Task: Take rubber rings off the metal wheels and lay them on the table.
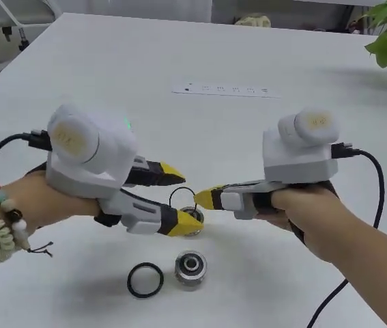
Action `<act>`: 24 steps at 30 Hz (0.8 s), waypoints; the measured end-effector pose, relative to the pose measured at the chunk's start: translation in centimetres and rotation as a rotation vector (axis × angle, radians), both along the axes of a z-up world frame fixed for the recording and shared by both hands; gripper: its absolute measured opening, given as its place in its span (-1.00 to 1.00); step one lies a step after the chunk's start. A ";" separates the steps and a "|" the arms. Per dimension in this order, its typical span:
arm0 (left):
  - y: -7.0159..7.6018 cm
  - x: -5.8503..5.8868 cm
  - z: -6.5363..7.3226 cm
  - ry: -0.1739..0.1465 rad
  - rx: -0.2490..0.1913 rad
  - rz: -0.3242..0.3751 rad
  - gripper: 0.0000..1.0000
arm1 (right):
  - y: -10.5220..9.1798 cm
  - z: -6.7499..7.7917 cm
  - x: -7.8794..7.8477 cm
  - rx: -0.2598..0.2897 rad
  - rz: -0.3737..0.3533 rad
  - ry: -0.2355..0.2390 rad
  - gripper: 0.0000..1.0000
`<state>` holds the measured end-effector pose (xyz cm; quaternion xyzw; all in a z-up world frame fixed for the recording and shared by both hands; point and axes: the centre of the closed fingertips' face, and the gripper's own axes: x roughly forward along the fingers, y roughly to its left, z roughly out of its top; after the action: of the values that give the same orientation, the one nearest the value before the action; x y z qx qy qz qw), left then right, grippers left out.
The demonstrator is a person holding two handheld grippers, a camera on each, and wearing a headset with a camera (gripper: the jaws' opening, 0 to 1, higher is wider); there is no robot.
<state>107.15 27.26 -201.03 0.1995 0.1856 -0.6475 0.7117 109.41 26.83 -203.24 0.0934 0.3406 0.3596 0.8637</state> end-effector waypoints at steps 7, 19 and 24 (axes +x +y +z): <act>1.1 -0.6 3.9 -0.059 -0.040 -0.003 0.26 | 0.6 0.8 0.1 0.015 0.020 -0.019 -1.00; 5.4 -2.2 6.2 -0.123 -0.044 0.024 0.40 | 1.7 1.9 -0.5 0.040 0.062 -0.027 -1.00; 7.2 -2.9 6.7 -0.138 -0.045 0.073 0.43 | 2.4 2.3 -1.0 0.045 0.089 -0.030 -1.00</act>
<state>104.25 34.42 -194.37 0.2207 0.1284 -0.6097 0.7504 108.45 29.27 -200.93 0.0921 0.3234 0.4067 0.8494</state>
